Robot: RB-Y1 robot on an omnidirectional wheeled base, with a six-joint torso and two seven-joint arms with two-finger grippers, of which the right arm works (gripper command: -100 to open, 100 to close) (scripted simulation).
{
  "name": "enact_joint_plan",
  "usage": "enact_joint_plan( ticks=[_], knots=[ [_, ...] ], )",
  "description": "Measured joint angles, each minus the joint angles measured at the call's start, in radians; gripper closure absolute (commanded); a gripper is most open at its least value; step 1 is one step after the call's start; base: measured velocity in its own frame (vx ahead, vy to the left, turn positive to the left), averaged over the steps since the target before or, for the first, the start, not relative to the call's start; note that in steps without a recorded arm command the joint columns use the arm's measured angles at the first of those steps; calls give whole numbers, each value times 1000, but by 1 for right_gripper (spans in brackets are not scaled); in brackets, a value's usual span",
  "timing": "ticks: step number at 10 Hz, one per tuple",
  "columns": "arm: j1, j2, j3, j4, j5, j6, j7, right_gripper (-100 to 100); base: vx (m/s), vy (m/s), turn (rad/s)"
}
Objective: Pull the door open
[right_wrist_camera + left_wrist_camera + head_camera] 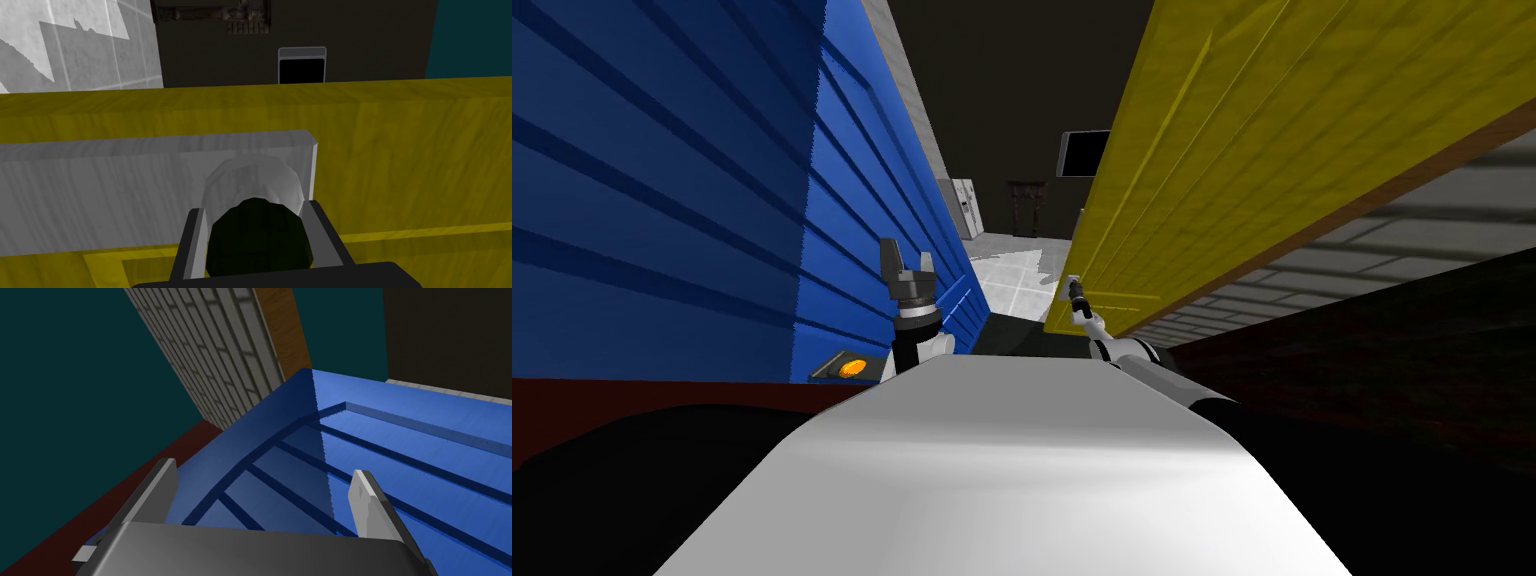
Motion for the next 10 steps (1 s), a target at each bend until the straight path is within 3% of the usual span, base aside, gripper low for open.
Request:
enact_joint_plan(
  ticks=[2,4,9,10],
  knots=[
    [20,-1,20,-37,8,13,-19,100,-164,-121,111],
    [5,-2,40,-24,16,5,-38,100,-217,-109,92],
    [5,-5,77,-31,31,1,-70,100,-172,-93,85],
    [18,-7,89,-57,36,9,-79,100,-215,-109,88]
  ],
)
